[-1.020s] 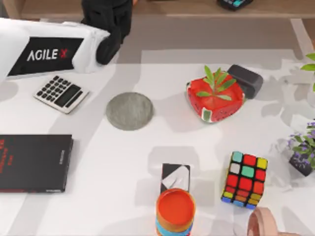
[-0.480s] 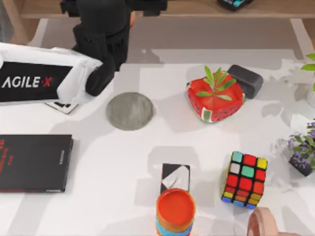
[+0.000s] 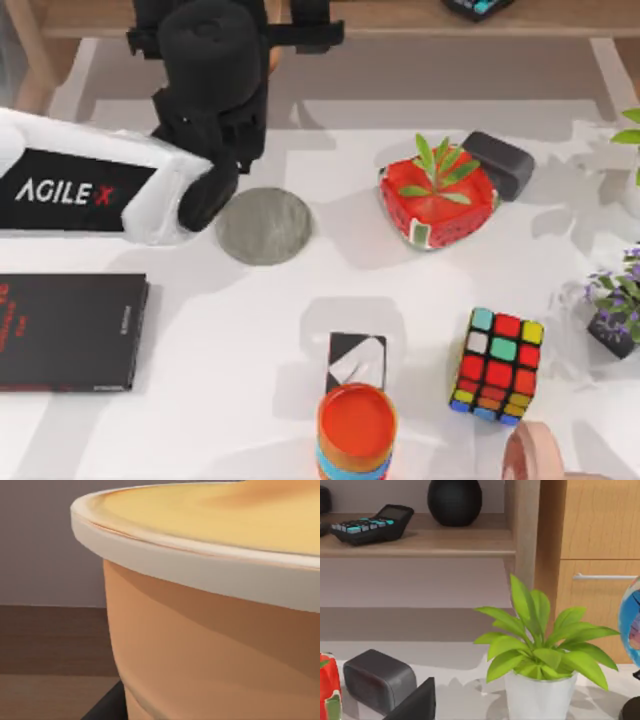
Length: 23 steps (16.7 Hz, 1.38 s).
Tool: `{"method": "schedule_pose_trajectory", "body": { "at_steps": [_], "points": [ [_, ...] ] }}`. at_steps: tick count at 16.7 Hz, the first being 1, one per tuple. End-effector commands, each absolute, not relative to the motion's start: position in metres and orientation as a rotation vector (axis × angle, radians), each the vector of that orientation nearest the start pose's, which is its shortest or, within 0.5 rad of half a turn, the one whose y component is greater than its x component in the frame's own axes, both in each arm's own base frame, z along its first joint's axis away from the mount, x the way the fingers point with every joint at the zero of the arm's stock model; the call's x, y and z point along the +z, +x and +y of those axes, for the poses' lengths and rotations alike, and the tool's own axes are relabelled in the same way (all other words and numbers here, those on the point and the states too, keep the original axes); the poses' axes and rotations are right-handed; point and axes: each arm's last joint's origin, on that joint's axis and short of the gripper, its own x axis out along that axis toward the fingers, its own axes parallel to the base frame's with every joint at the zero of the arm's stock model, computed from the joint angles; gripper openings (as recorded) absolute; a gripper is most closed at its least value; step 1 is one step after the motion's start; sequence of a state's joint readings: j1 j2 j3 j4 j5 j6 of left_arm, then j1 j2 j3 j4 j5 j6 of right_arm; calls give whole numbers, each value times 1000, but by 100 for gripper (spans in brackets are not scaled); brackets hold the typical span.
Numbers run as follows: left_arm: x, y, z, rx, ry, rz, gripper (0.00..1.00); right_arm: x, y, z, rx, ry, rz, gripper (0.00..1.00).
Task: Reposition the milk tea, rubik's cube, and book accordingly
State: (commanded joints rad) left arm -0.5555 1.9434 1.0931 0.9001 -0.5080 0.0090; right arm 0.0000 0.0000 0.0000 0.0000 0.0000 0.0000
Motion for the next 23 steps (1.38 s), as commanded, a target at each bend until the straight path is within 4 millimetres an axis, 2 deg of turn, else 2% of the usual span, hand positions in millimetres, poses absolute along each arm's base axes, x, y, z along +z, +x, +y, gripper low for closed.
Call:
{"method": "schedule_pose_trajectory", "body": {
  "at_steps": [6,9,12,18,23],
  "points": [
    [141,329,-213,-26,-19,-12,0,160,106,-1,0,0,0,100],
    [118,309,-213,-26,-10,-4,0,160,106,-1,0,0,0,100],
    [109,299,-212,-27,-6,-4,0,160,106,-1,0,0,0,100],
    [108,301,-212,-23,-8,-9,0,160,106,-1,0,0,0,100],
    [86,300,-213,-25,-8,-8,0,160,106,-1,0,0,0,100]
  ]
}}
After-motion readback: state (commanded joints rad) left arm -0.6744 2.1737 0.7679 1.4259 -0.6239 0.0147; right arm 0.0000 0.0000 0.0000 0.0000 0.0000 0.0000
